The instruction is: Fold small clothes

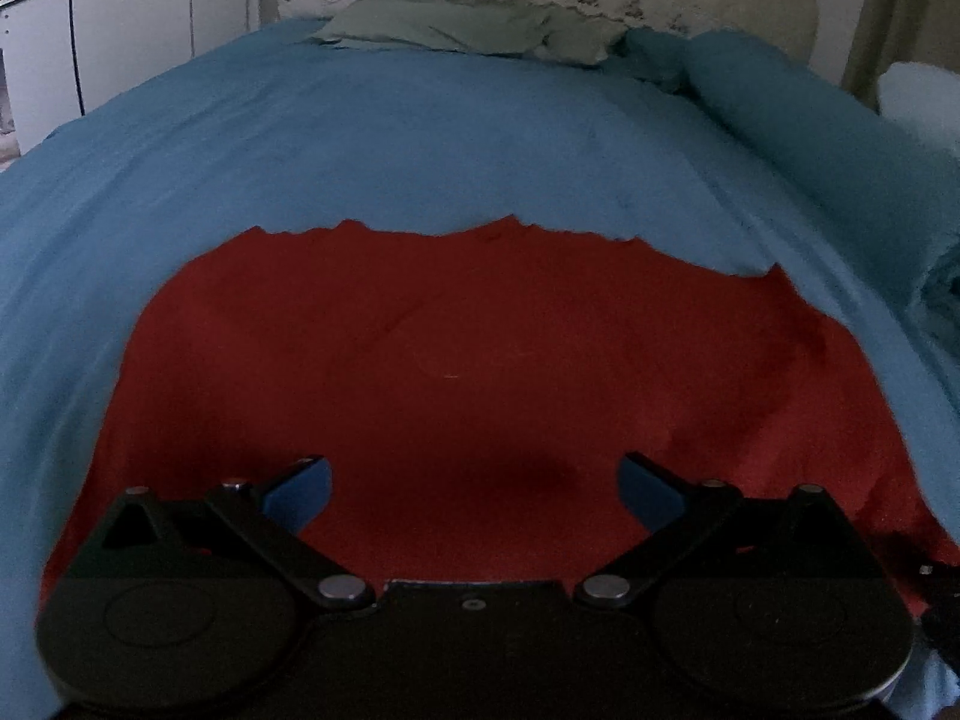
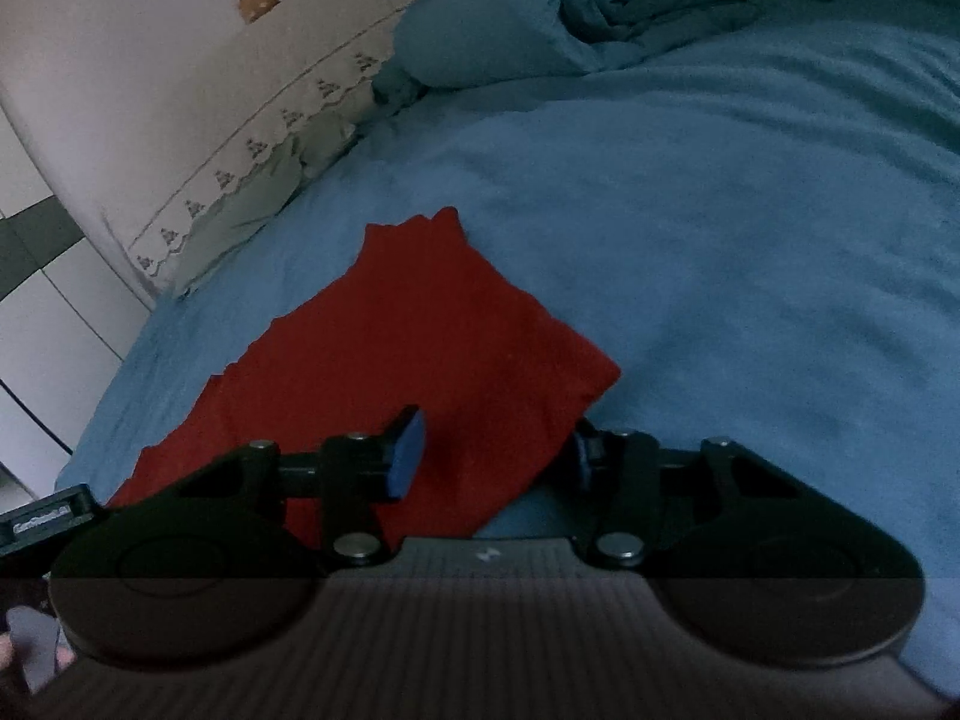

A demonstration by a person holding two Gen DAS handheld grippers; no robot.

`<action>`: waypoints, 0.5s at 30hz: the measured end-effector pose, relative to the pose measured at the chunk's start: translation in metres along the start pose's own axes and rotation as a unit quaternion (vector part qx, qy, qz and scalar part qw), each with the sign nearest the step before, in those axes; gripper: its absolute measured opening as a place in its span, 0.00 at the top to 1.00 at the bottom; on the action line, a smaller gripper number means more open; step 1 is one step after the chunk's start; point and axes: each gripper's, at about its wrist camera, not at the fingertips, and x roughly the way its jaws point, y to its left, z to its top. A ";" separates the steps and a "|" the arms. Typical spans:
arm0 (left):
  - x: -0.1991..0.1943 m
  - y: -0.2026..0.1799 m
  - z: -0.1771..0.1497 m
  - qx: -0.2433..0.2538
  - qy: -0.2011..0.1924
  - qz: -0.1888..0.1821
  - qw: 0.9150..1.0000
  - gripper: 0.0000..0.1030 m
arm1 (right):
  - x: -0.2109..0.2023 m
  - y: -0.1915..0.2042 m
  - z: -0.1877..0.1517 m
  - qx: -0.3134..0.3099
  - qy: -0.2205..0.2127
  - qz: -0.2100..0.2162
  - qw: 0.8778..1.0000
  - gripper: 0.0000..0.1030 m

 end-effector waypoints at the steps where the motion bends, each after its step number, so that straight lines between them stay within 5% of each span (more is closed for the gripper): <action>1: 0.004 0.000 0.000 0.002 0.003 0.003 1.000 0.02 | 0.001 -0.001 0.001 0.006 0.001 0.001 1.000 0.39; 4: 0.016 0.001 -0.001 0.002 0.011 0.016 1.000 0.02 | 0.005 -0.004 0.006 0.030 0.000 0.002 1.000 0.49; 6: 0.022 -0.002 -0.002 0.014 0.009 0.025 1.000 0.01 | 0.007 -0.006 0.009 0.039 0.005 0.000 0.999 0.70; 10: 0.031 -0.006 0.002 0.039 0.024 0.035 0.998 0.00 | 0.002 0.004 0.018 0.037 0.008 0.007 0.999 0.75; 15: 0.005 0.018 0.009 0.039 0.015 -0.003 0.999 0.05 | -0.015 0.068 0.045 0.001 -0.009 0.048 0.999 0.76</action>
